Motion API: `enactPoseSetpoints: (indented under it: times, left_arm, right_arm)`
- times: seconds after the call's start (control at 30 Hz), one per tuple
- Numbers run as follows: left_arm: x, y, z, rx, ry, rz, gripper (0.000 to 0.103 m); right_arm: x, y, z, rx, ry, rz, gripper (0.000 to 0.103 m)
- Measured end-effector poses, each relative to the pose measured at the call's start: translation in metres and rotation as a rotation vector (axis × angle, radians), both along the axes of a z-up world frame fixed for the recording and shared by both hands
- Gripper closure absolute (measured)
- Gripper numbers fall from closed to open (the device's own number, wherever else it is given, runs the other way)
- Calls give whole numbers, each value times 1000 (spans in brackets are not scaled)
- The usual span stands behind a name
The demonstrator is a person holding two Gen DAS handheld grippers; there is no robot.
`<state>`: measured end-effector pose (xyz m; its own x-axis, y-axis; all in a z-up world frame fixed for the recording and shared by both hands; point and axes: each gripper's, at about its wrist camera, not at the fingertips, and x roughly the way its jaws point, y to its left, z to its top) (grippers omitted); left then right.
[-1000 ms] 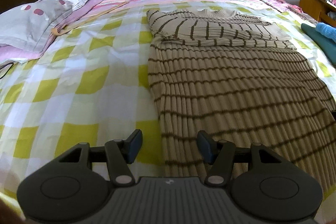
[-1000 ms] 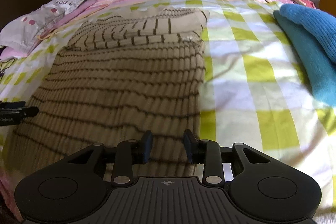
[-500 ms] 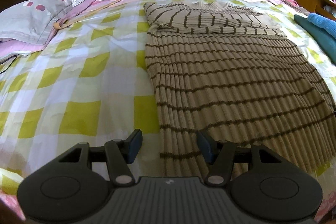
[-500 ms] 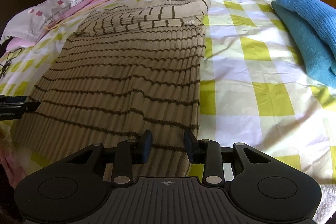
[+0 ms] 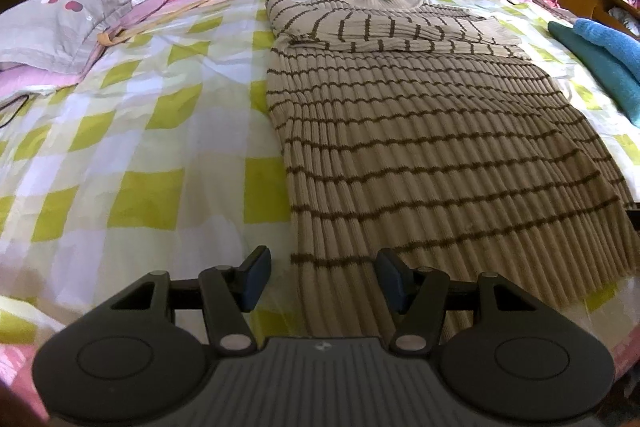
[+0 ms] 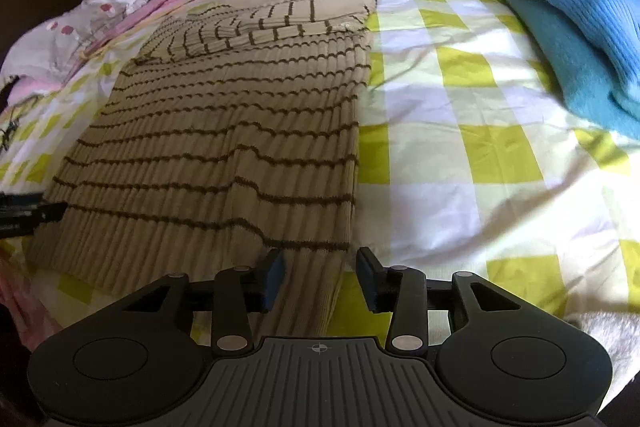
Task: Fold small clothes
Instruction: 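Smooth the folded sweater flat with both grippers, then grasp the sweater hem with both grippers and lift it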
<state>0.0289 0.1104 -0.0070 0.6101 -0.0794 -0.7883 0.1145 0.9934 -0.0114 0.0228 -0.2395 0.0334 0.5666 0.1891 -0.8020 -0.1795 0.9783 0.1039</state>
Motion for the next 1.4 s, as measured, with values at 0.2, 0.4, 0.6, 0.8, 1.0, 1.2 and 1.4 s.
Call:
enactPoseSetpoints:
  times: [0.2, 0.4, 0.6, 0.8, 1.0, 1.2, 1.4]
  left_arm:
    - [-10, -2, -1, -21, 14, -31, 40]
    - [-11, -2, -1, -51, 24, -46, 41]
    - [-10, -2, -1, -58, 32, -51, 42]
    - [-10, 1, -2, -92, 50, -51, 42]
    - [-8, 1, 0, -86, 63, -52, 52]
    - [-3, 18, 6, -237, 86, -7, 86]
    - [3, 21, 16, -345, 45, 6, 90]
  right_arm:
    - [1, -4, 0, 46, 14, -9, 63]
    - [2, -7, 0, 83, 28, -3, 64]
    - [1, -19, 0, 125, 59, -40, 68]
    - [1, -9, -2, 151, 92, -3, 68]
    - [5, -12, -2, 187, 119, -15, 96]
    - [-1, -33, 9, 411, 95, -55, 98]
    - [4, -38, 32, 537, 9, -66, 98]
